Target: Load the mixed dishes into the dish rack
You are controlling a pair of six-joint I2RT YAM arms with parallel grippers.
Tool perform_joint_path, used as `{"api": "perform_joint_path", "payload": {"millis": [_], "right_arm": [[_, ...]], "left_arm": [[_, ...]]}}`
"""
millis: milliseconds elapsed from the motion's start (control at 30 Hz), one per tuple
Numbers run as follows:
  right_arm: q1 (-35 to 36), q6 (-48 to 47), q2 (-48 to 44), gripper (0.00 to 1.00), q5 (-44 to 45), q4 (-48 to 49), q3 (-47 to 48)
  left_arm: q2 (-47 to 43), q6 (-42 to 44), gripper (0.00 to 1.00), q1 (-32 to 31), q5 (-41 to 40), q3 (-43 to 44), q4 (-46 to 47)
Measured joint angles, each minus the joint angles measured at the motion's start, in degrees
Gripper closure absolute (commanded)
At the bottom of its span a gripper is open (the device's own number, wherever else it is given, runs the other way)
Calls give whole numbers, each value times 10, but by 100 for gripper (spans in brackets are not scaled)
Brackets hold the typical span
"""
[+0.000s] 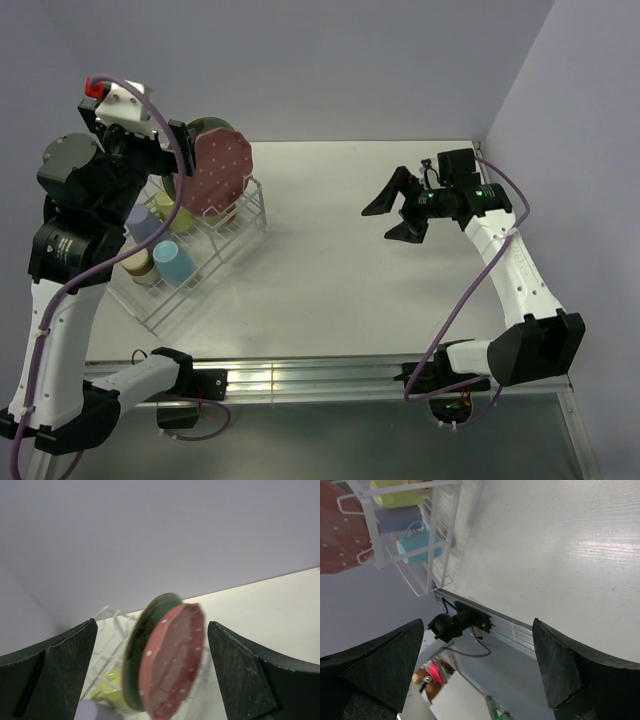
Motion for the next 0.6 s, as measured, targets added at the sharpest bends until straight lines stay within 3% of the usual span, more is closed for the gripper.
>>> {"api": "perform_joint_path", "payload": {"millis": [200, 367, 600], "right_arm": [[47, -41, 35, 3, 9, -18, 56], [68, -56, 35, 2, -8, -14, 56], [76, -68, 9, 2, -40, 19, 41]], "left_arm": [[-14, -154, 1, 0, 148, -7, 57], [-50, -322, 1, 0, 276, -113, 199], [-93, -495, 1, -1, 354, -248, 329]]}}
